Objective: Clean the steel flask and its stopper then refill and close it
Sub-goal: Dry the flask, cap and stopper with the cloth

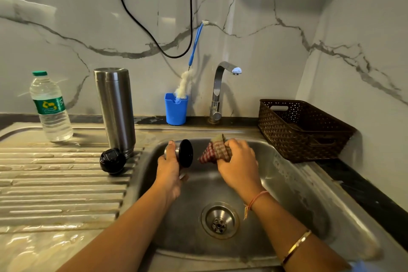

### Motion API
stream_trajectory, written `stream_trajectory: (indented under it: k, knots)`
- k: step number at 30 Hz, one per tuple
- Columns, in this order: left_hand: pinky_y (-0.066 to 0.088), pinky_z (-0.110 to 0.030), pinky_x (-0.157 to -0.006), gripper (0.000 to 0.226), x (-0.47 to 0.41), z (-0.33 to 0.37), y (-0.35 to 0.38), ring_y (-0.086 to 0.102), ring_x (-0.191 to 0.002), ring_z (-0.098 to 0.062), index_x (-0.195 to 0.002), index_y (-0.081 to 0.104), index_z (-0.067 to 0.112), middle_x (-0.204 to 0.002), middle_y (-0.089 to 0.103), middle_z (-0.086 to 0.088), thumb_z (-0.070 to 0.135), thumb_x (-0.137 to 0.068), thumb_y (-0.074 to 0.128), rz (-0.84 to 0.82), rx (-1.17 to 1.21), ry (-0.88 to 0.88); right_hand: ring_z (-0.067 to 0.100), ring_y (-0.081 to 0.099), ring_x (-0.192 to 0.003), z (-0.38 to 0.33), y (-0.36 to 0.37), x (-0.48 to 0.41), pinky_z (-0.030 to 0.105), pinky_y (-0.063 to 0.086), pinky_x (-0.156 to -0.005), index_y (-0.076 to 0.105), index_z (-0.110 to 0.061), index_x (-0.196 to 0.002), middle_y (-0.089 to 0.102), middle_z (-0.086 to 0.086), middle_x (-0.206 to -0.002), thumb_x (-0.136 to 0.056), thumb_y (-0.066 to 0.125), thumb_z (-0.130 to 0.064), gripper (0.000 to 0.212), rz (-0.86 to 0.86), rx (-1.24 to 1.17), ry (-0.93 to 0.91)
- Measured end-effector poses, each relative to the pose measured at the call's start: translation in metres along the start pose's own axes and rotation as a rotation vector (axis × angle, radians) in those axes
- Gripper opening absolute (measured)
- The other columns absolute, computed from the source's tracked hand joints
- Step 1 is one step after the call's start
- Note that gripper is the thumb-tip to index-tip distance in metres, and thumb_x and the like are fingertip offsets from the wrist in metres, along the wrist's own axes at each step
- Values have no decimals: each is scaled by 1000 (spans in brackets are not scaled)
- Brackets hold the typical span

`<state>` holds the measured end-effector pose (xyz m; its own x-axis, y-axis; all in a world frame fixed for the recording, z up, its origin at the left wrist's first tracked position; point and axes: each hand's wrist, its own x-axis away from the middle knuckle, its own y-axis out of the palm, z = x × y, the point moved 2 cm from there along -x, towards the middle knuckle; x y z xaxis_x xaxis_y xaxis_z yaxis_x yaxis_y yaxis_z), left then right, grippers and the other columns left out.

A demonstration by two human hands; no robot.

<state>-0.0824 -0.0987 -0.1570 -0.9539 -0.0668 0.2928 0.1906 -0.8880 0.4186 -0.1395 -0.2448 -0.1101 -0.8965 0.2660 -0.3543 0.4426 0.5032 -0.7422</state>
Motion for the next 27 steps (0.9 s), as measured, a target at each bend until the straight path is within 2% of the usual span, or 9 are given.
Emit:
stream_trajectory:
  k: [5,10,12,15,18,20,23,25,27]
  knots:
    - [49,-35,-80,36,15,3,7,62,-93,-23,-114,53,18,-102,65,-11,48,-93,49,-173,53,-75,23,57,-98,-26,2,15,27,46,-76,49,-13,-120,43,4,-121,-91,53,-31,34,55,52,-214]
    - [52,-34,-73,26,25,4,13,65,-97,-23,-110,56,22,-104,68,-10,38,-90,59,-317,-84,22,21,59,-91,-41,16,27,32,51,-75,51,-15,-118,48,4,-120,-94,46,-26,27,-77,171,-367]
    - [52,-33,-72,26,27,7,12,65,-96,-22,-112,55,21,-105,67,-11,34,-90,59,-350,-84,35,18,59,-87,-35,17,22,32,51,-77,59,-12,-104,54,2,-108,-91,52,-20,16,-88,-43,-303]
    - [54,-37,-80,35,27,6,13,64,-98,-26,-120,52,18,-109,65,-15,34,-89,57,-389,-119,49,20,63,-82,-23,15,14,34,54,-80,65,-7,-89,66,7,-88,-83,62,-9,6,-151,-549,61]
    - [54,-43,-82,43,22,3,11,65,-101,-30,-124,51,16,-111,65,-18,41,-89,56,-363,-102,-2,21,63,-79,-20,13,13,35,52,-79,64,-4,-93,66,11,-83,-87,59,-5,8,-374,-1075,392]
    - [54,-43,-76,50,17,2,8,66,-98,-31,-122,56,13,-106,69,-18,51,-89,52,-305,-80,-64,16,62,-78,-26,9,12,29,51,-75,61,-9,-102,64,9,-89,-91,53,-6,14,-473,-1268,397]
    - [52,-44,-70,58,10,3,4,66,-95,-33,-117,59,9,-100,71,-19,58,-90,47,-237,89,-204,16,57,-108,-30,7,14,30,46,-94,39,-24,-137,58,6,-122,-92,56,-15,49,-408,-781,85]
    - [49,-45,-73,58,13,6,3,63,-92,-33,-117,57,7,-99,68,-20,57,-92,42,-216,178,-255,16,37,-130,-30,9,19,37,32,-109,19,-29,-148,42,1,-142,-91,55,-34,68,-277,-100,-278]
    - [44,-43,-84,57,13,7,3,59,-97,-34,-125,53,9,-101,64,-16,56,-95,36,-226,208,-260,16,10,-143,-30,15,25,46,15,-116,5,-27,-151,17,-3,-156,-91,50,-48,78,-303,111,-454]
